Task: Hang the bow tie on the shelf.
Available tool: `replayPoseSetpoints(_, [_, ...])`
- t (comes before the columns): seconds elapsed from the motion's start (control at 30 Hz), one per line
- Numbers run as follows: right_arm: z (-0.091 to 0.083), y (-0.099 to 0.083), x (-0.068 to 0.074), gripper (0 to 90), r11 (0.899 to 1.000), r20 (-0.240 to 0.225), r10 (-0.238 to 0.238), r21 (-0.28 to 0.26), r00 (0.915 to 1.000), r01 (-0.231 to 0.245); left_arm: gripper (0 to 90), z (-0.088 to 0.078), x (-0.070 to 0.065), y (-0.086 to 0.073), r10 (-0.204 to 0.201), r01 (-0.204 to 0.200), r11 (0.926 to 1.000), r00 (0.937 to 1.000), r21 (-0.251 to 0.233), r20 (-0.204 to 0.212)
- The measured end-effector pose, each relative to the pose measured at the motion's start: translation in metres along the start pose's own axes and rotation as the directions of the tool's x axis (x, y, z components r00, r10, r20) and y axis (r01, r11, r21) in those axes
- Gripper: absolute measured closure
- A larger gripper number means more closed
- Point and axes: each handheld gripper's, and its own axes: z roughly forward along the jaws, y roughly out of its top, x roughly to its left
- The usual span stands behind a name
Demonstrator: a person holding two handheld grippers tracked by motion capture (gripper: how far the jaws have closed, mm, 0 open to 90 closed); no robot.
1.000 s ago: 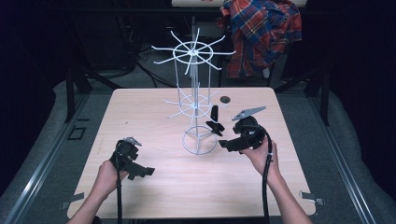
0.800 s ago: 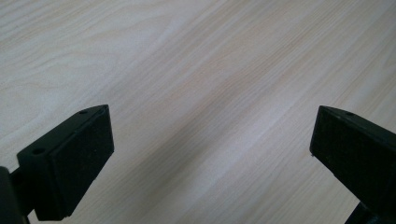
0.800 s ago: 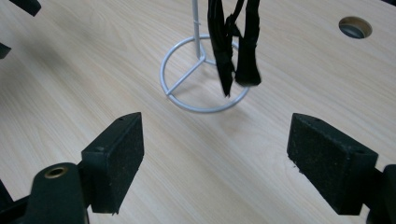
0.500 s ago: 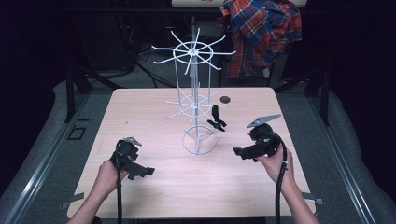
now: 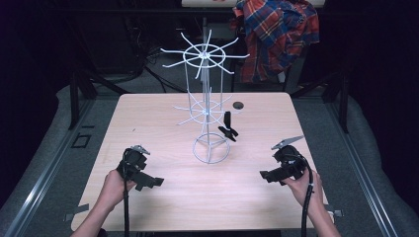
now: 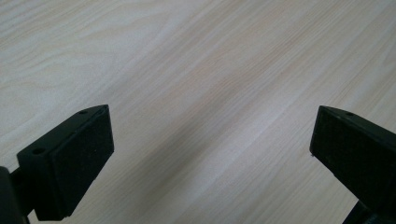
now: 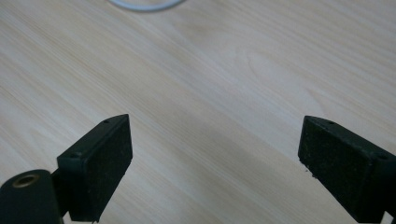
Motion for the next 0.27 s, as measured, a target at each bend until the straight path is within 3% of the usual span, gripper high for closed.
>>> replayPoseSetpoints(0.27, [0.0093,0.0018,0.0014,9.5,0.999,0.007,-0.032,0.033,0.9995,0.031,0.0,0.0019,-0.0016,0.0010,0.007,-0.007,0.9999,1.0000,0.008,-0.002])
